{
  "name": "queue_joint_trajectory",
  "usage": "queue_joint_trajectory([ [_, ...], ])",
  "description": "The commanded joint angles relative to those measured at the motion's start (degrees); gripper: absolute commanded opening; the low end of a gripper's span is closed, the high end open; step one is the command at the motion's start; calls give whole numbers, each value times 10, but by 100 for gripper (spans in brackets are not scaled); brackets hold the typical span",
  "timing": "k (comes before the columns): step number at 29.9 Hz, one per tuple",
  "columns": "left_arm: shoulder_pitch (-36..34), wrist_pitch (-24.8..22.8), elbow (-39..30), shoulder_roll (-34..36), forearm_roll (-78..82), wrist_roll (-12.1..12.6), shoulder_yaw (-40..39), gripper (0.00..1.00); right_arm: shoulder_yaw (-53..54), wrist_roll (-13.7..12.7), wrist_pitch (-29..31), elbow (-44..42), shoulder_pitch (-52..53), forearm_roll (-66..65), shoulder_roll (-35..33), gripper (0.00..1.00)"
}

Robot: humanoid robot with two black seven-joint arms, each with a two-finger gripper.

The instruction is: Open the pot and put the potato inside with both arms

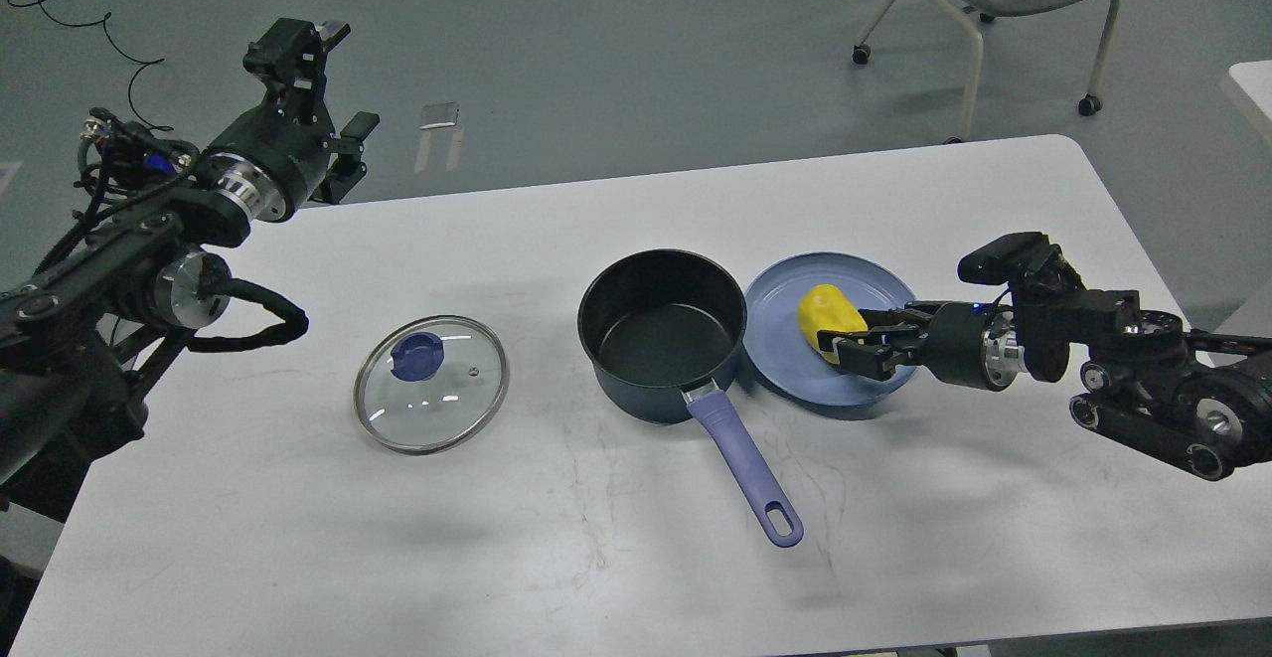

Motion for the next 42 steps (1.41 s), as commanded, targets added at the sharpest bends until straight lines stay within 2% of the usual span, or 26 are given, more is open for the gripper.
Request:
queue_joint_trajectory([
  [1,0,0,0,-1,0,-1,0,98,0,3,-3,-10,0,0,3,49],
  [2,0,0,0,-1,0,-1,0,98,0,7,-5,-11,0,0,3,48],
  [6,1,1,0,-3,1,-2,1,98,2,31,-6,-13,5,1,3,33],
  [10,1,1,0,-3,1,-2,1,98,13,31,-5,2,19,26,-2,33],
  [14,1,1,0,-1,1,-2,3,98,16,25,3,54,87,88,-33,33],
  [18,0,1,0,-5,9,-1,3,98,13,24,17,82,136,144,-33,33],
  [23,-1,1,0,-10,48,0,-4,98,2,7,54,95,164,197,17,33],
  [26,-1,1,0,-13,47,0,-5,98,-26,6,66,91,164,198,48,34],
  [27,-1,1,-1,-13,47,-1,-5,98,-33,6,67,89,164,198,56,35],
  [30,0,1,-1,-13,47,-1,-14,98,-61,6,82,84,160,198,64,52],
  [31,0,1,-1,-13,45,-1,-16,98,-72,6,83,82,157,198,65,66],
  [32,1,1,-1,-13,41,-1,-18,98,-80,6,77,82,153,199,65,90],
  [33,1,1,-1,-13,41,-1,-18,98,-81,6,77,82,150,202,66,98],
  [38,1,1,-1,-15,40,-1,-18,98,-68,5,66,67,150,231,70,100],
  [42,1,0,-2,-18,40,-1,-27,98,-16,5,50,63,152,282,74,100],
])
